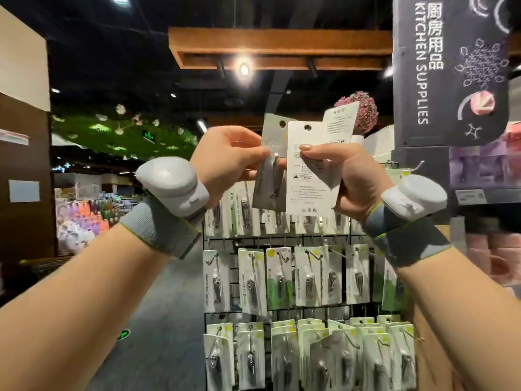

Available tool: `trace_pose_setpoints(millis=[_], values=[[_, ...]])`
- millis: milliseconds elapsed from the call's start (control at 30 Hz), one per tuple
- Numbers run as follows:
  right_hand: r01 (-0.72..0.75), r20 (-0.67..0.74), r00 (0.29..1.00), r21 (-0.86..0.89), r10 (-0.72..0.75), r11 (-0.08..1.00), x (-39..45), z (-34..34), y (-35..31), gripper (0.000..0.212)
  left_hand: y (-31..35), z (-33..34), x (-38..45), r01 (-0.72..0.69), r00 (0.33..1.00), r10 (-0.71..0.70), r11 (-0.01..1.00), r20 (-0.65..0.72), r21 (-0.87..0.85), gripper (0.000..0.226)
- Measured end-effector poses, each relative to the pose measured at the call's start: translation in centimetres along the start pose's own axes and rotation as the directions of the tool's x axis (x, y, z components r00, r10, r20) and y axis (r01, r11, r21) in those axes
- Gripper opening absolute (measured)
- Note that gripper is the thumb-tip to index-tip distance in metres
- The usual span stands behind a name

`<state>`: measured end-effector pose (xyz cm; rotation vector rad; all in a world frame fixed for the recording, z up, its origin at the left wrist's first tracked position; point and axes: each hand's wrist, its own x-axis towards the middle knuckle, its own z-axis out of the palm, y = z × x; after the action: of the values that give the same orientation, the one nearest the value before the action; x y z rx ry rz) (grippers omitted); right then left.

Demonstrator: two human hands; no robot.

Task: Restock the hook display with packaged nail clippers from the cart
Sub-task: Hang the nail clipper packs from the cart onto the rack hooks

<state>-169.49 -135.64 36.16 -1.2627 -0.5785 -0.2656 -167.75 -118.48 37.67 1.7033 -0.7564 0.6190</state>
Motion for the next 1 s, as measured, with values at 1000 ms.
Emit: trace_pose_setpoints(millis=[1000], values=[[-0.019, -0.108, 0.994, -0.077, 0.011, 0.997, 1.0, -6.2, -1.1, 0.021, 0.6, 2.8, 4.7, -0.241, 0.963, 0.155, 0.863, 0.220, 0.444, 0.007]])
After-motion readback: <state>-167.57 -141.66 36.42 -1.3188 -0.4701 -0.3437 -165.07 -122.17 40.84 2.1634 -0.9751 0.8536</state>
